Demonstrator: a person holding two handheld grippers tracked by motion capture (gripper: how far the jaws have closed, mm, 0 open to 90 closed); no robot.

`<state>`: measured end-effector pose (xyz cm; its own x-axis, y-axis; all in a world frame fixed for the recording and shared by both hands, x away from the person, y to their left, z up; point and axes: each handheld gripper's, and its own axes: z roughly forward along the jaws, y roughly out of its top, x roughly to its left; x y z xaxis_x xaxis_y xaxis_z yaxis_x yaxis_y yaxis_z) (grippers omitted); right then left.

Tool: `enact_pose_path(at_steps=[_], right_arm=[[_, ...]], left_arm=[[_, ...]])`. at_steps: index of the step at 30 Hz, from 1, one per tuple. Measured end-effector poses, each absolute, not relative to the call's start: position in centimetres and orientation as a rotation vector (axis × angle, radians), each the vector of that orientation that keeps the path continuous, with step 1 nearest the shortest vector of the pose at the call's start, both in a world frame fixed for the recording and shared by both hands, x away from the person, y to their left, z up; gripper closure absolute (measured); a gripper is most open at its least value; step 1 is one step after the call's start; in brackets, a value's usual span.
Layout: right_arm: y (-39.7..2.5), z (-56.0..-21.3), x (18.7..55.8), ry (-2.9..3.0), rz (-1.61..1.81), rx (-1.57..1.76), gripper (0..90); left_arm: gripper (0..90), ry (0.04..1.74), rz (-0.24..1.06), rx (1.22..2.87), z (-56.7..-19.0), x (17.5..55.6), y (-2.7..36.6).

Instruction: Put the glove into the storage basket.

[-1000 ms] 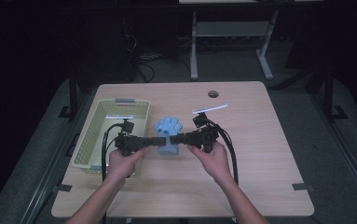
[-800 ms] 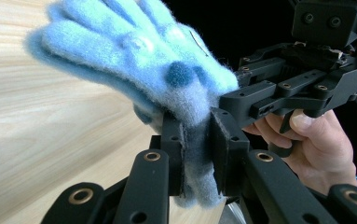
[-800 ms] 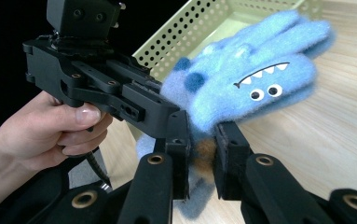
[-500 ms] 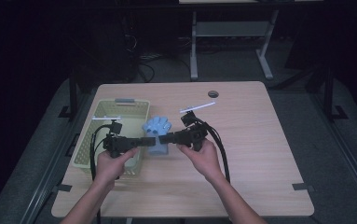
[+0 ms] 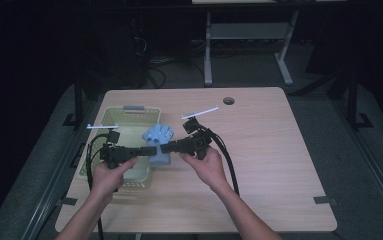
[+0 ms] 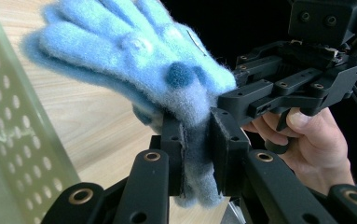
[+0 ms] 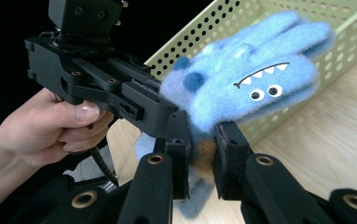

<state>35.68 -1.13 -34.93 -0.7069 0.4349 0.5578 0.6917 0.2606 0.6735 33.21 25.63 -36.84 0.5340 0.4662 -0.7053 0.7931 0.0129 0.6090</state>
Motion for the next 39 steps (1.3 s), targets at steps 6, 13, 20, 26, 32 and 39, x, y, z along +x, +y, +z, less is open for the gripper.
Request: enact_pose_path(at_steps=[6,13,20,26,32,39], right_arm=[[-0.2,-35.0,36.0,-2.271,-1.422,-1.04,77.9],[1.2,-35.6,36.6,-2.252,-1.418,-1.034,77.9],[2.4,-35.6,36.9,-2.261,-1.417,-1.027,77.8],[3.7,-36.0,37.2,-2.255,-1.409,-1.039,77.8],[4.4,-36.4,37.5,-2.241,-1.4,-1.04,77.9],[5.7,-36.8,37.7,-2.232,-1.393,-1.034,77.9]], left_arm=[[76.5,1.101,-0.359,1.631,-36.9,33.3,26.5],[76.5,1.129,-0.366,1.622,-37.1,33.6,27.7],[76.7,1.15,-0.359,1.614,-37.2,33.7,29.0],[76.7,1.172,-0.365,1.602,-37.5,34.0,30.1],[76.9,1.183,-0.359,1.608,-37.7,34.1,30.9],[77.3,1.204,-0.352,1.607,-37.8,34.0,32.0]])
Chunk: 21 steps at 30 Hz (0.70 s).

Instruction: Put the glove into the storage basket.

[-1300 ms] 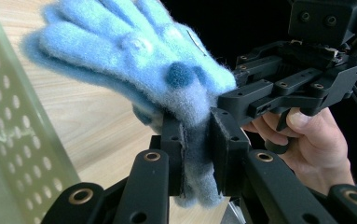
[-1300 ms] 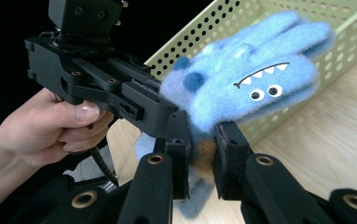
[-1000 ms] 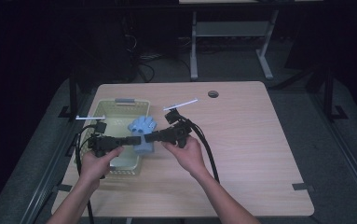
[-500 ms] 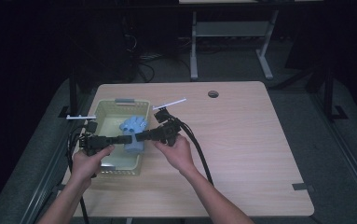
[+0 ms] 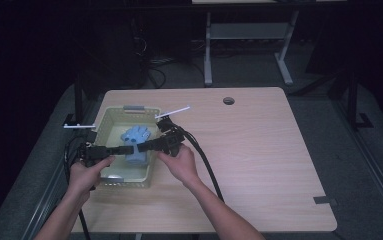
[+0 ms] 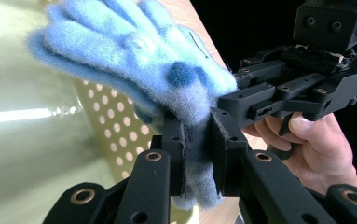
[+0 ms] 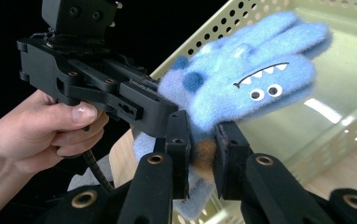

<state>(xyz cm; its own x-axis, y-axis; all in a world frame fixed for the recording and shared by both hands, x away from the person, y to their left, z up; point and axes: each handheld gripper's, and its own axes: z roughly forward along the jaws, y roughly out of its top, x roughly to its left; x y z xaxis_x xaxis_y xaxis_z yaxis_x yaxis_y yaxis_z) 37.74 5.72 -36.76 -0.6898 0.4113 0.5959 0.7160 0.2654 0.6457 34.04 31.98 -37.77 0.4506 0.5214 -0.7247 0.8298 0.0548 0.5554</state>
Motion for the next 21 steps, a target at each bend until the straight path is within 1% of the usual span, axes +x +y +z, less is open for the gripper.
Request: enact_pose_path(at_steps=[21], right_arm=[[8.4,-38.3,38.8,-2.214,-1.373,-1.015,77.8]], left_arm=[[77.5,1.26,-0.343,1.607,-38.7,34.5,34.6]])
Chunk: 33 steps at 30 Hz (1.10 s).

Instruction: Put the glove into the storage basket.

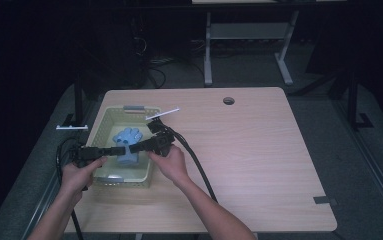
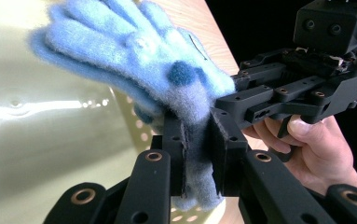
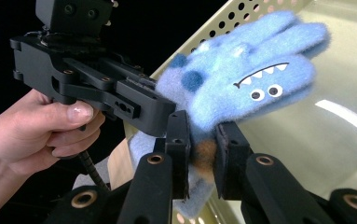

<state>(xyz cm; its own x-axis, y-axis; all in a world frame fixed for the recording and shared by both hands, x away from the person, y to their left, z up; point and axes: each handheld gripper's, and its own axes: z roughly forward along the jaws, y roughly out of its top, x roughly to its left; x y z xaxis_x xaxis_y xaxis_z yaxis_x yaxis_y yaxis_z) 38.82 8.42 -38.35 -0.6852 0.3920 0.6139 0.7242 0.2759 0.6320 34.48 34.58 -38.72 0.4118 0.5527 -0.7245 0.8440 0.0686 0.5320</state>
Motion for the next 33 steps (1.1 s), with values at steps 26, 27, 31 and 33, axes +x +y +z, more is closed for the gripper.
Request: enact_pose_path(at_steps=[26,27,31,33], right_arm=[[11.8,-41.1,40.2,-2.317,-1.217,-1.057,76.2],[11.9,-41.2,40.2,-2.326,-1.208,-1.065,75.9],[11.9,-41.2,40.2,-2.352,-1.184,-1.067,75.0],[11.7,-41.1,40.3,-2.373,-1.171,-1.062,74.5]], left_arm=[[78.8,1.393,-0.271,1.753,-40.5,35.8,35.5],[78.9,1.396,-0.267,1.759,-40.6,35.9,35.4],[78.9,1.402,-0.264,1.775,-40.7,35.9,35.3],[79.1,1.43,-0.227,1.799,-40.7,35.9,35.1]])
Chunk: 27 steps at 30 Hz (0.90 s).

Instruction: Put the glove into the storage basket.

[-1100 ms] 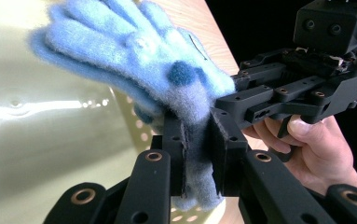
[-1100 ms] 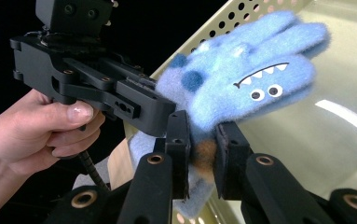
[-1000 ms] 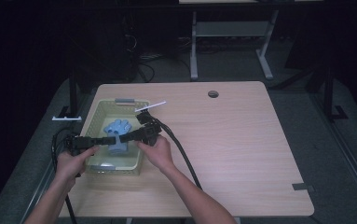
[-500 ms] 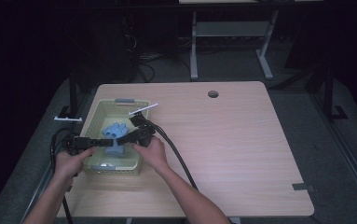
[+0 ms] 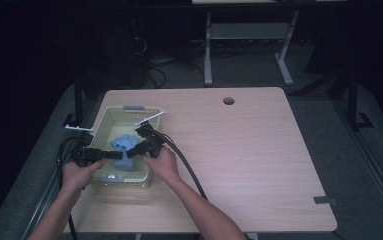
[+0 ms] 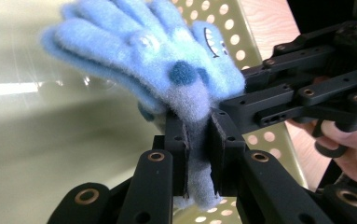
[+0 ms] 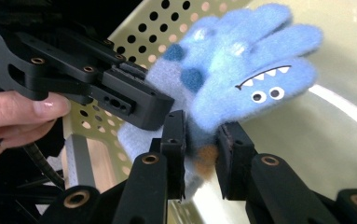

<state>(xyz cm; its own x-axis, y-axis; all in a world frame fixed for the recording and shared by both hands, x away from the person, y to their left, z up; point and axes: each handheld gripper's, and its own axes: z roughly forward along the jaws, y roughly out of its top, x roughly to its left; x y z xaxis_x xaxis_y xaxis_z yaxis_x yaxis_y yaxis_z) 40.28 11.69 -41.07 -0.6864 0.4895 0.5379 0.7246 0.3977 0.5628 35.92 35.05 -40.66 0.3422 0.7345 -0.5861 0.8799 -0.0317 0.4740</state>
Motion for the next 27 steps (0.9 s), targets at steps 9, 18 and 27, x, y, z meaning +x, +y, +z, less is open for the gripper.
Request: enact_pose_path(at_steps=[9,18,27], right_arm=[[10.4,-39.8,40.0,-2.438,-1.169,-1.06,73.8],[10.5,-39.5,39.5,-2.432,-1.175,-1.03,72.0],[9.3,-39.4,39.6,-2.421,-1.193,-1.047,69.7]], left_arm=[[79.2,1.523,-0.088,2.042,-41.0,36.7,33.3],[74.1,1.569,-0.073,2.109,-41.1,37.3,32.3],[67.7,1.604,0.019,2.058,-39.4,37.2,34.4]])
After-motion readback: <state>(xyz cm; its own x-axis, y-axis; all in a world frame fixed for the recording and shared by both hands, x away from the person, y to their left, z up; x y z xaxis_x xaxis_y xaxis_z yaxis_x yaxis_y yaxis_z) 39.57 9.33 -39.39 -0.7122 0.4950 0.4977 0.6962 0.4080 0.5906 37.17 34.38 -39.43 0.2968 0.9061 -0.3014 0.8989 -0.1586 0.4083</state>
